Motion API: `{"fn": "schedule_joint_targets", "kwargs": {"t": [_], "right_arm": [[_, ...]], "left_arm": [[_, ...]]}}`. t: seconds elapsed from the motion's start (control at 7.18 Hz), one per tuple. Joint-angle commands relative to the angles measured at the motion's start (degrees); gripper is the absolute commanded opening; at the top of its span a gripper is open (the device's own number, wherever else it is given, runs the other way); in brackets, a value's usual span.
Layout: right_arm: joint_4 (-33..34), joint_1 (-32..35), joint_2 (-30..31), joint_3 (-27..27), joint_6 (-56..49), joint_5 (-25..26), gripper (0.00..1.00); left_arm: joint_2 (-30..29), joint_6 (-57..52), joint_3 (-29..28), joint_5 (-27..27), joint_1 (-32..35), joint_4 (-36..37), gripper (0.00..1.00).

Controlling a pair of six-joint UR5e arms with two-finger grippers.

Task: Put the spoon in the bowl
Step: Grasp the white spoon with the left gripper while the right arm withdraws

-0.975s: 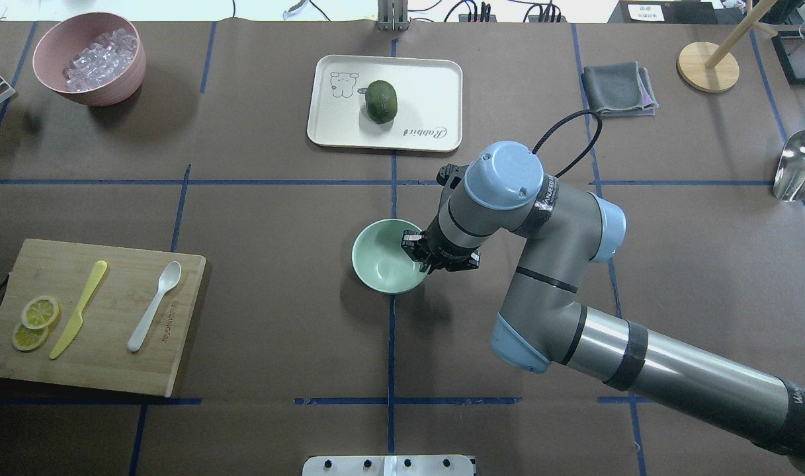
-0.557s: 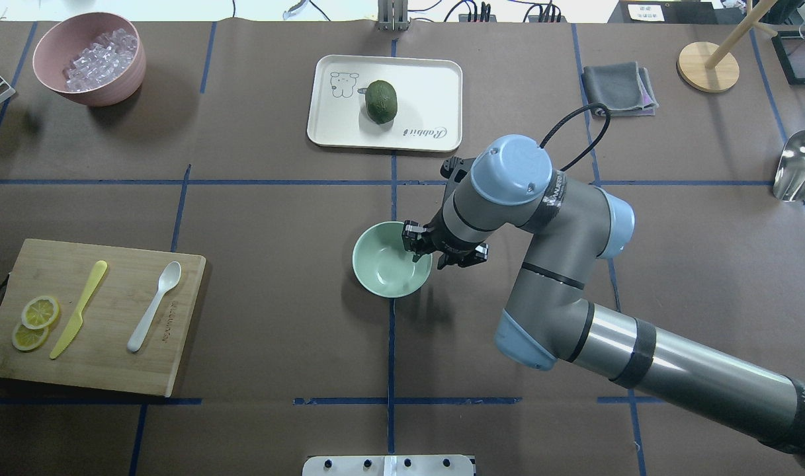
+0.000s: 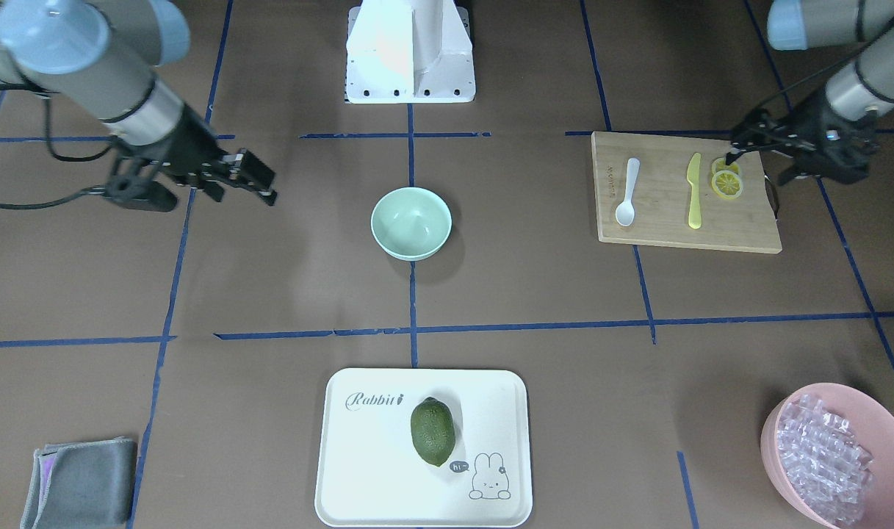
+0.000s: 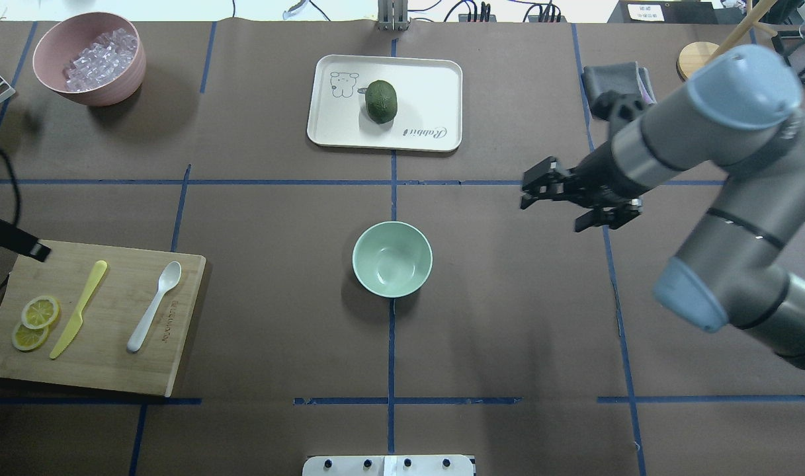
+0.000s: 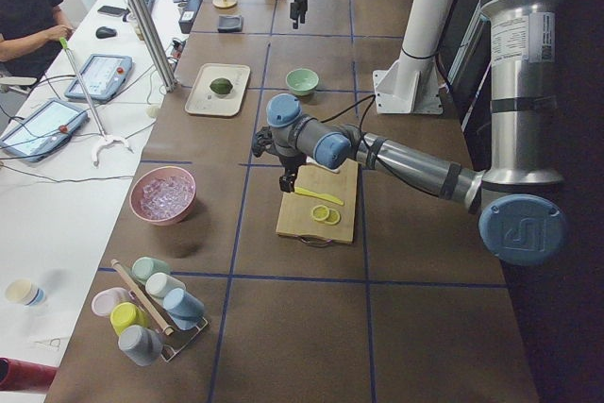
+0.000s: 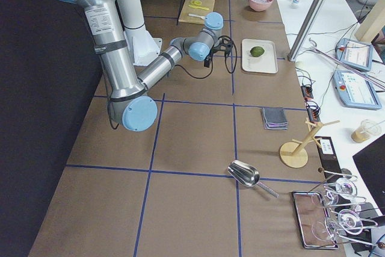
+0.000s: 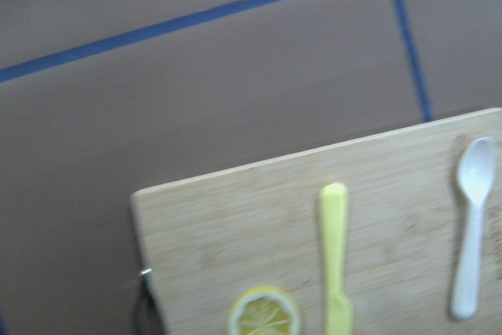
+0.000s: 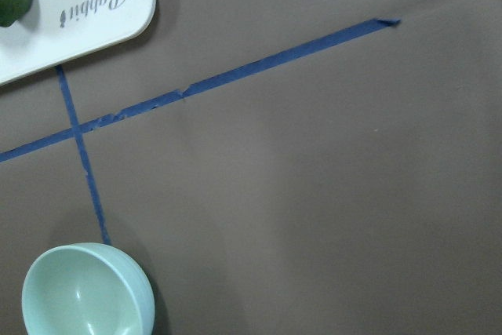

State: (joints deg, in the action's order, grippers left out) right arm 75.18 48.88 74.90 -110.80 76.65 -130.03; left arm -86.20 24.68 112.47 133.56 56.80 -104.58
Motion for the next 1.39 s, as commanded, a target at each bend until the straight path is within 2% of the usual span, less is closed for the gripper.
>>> {"fn": "schedule_joint_targets", "kwargs": {"t": [0.0, 0.14, 0.42, 0.56, 0.98, 1.25], "right_arm": [[-0.12, 8.30, 10.58, -1.26, -17.06, -2.77, 0.99], [-0.21, 10.77, 13.40, -1.26, -22.89, -2.95, 0.99], [-0.21, 11.50, 14.84, -1.08, -26.03, -2.86, 0.99], [-0.21, 11.50, 14.92, -0.99, -26.03, -2.86, 0.99], [-0.30, 11.41, 15.01, -0.91, -26.03, -2.42, 0.99], [-0.30, 11.41, 15.19, -0.91, -26.03, -2.33, 0.99]], "left_arm": [[-3.95, 14.72, 0.29, -14.05, -14.98, -5.27, 1.00], [-4.06, 15.39, 0.12, -18.30, -19.06, -5.28, 0.99], [-4.06, 15.22, -0.67, -22.80, -21.64, -5.10, 0.93], [-4.06, 15.22, -0.85, -23.00, -22.60, -5.02, 0.88], [-4.23, 15.13, -2.08, -23.00, -23.84, -4.93, 0.85], [-5.98, 15.13, -3.65, -23.00, -23.93, -4.93, 0.74]]}}
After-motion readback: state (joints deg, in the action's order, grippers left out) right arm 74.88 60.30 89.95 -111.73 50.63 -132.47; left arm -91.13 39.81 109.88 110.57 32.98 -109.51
